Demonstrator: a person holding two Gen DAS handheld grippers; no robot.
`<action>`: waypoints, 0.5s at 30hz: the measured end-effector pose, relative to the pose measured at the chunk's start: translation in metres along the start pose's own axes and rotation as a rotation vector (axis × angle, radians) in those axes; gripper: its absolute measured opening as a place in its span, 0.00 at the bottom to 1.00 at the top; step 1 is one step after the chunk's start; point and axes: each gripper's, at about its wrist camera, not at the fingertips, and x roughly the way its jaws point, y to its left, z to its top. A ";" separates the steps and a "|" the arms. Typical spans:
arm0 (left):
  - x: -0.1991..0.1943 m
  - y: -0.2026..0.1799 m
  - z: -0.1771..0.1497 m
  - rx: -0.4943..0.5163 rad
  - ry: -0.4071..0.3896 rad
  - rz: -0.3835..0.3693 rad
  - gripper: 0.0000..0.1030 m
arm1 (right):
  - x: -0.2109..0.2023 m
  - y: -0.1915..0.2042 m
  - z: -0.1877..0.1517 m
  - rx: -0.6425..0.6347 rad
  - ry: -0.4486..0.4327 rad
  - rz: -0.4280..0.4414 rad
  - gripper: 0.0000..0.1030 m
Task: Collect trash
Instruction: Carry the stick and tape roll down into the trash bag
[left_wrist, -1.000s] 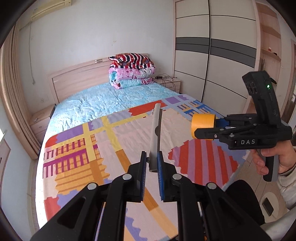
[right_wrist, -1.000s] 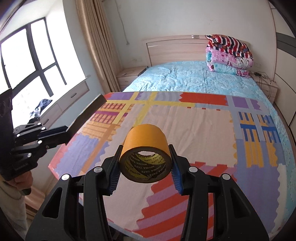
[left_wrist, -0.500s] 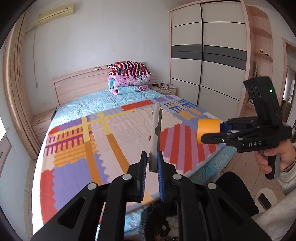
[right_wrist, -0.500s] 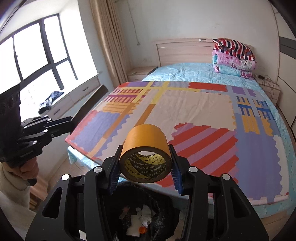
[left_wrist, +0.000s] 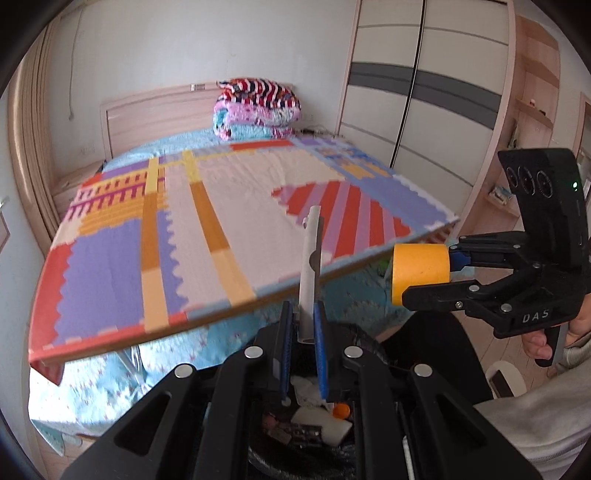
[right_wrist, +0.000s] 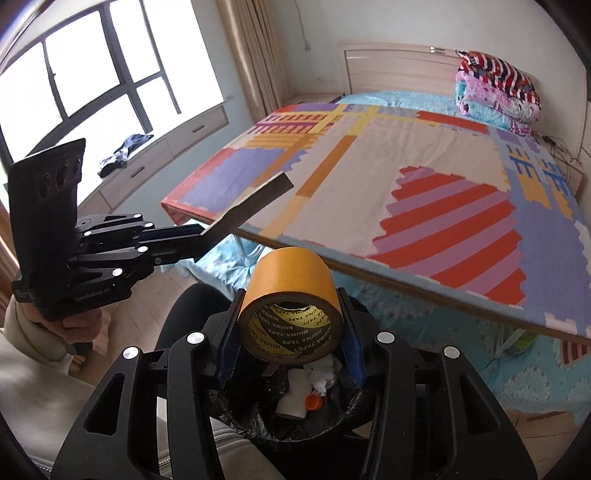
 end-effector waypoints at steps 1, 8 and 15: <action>0.004 -0.001 -0.005 0.000 0.017 -0.004 0.11 | 0.006 0.001 -0.005 0.005 0.016 0.010 0.45; 0.031 0.004 -0.037 -0.052 0.118 0.030 0.11 | 0.044 0.000 -0.035 0.041 0.139 0.052 0.45; 0.072 0.011 -0.068 -0.090 0.252 0.031 0.11 | 0.070 0.000 -0.057 0.040 0.210 0.023 0.45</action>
